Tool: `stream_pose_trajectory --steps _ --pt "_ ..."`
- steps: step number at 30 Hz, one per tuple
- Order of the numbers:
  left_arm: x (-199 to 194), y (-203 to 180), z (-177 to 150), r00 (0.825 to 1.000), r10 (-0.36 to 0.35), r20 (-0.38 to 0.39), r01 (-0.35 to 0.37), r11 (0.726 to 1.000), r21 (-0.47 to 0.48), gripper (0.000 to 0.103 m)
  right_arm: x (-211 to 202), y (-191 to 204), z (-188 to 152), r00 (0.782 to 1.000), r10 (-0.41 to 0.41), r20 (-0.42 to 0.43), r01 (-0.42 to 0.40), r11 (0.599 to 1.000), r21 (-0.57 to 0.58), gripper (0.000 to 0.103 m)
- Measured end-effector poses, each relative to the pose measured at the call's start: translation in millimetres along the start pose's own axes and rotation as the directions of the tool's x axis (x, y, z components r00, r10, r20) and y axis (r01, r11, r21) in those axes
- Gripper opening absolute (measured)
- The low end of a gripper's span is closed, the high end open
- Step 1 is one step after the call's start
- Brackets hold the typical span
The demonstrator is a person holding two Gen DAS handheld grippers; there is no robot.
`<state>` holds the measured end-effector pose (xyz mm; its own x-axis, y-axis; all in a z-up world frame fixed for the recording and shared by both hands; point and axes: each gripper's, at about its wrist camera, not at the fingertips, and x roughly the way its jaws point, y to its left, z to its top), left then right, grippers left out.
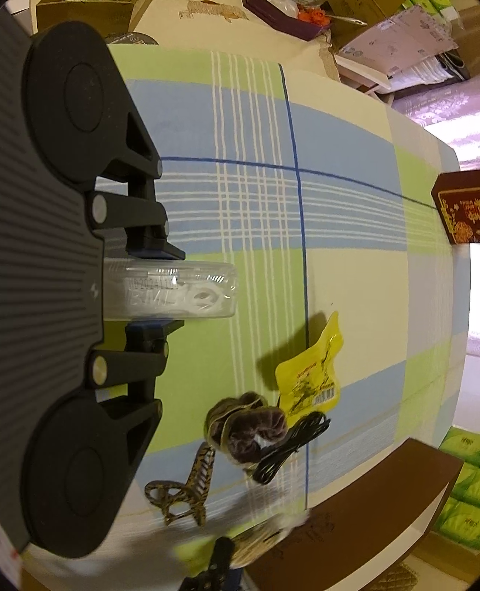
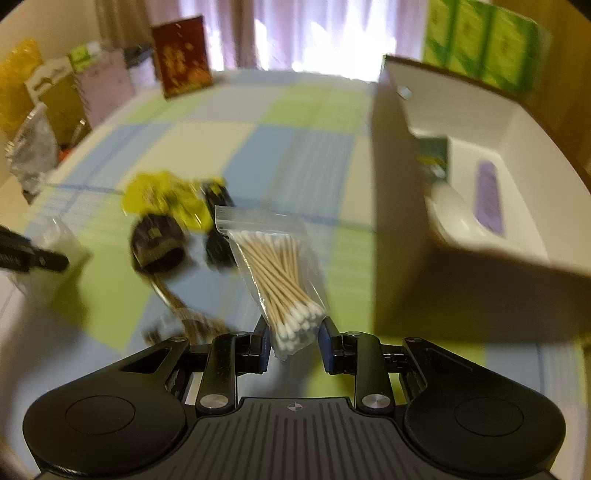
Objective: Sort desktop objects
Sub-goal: 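Close the right gripper on the cotton swab bag while the left holds the clear case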
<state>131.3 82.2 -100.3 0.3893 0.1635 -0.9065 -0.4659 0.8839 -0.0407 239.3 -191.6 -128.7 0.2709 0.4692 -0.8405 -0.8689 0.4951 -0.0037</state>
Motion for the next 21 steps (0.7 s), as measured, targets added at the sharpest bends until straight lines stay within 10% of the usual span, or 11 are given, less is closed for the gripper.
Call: stream_pose_trajectory --steps 7,11,21 --pt "-6.2 -15.3 -15.0 0.996 -0.081 -0.032 0.082 0.996 0.019 0.025 -19.6 -12.5 -44.3 0.995 0.000 -0.099 0.005 0.999 0.049 0.025" --pt "-9.2 -27.7 -24.6 0.993 -0.113 -0.046 0.115 0.992 0.046 0.026 -24.0 -8.7 -52.8 0.995 0.026 -0.093 -0.019 0.997 0.072 0.077" --pt "-7.1 -38.4 -27.3 0.994 -0.094 -0.047 0.097 0.993 0.066 0.030 -3.2 1.9 -40.4 0.997 0.042 -0.062 -0.044 0.999 -0.028 0.077"
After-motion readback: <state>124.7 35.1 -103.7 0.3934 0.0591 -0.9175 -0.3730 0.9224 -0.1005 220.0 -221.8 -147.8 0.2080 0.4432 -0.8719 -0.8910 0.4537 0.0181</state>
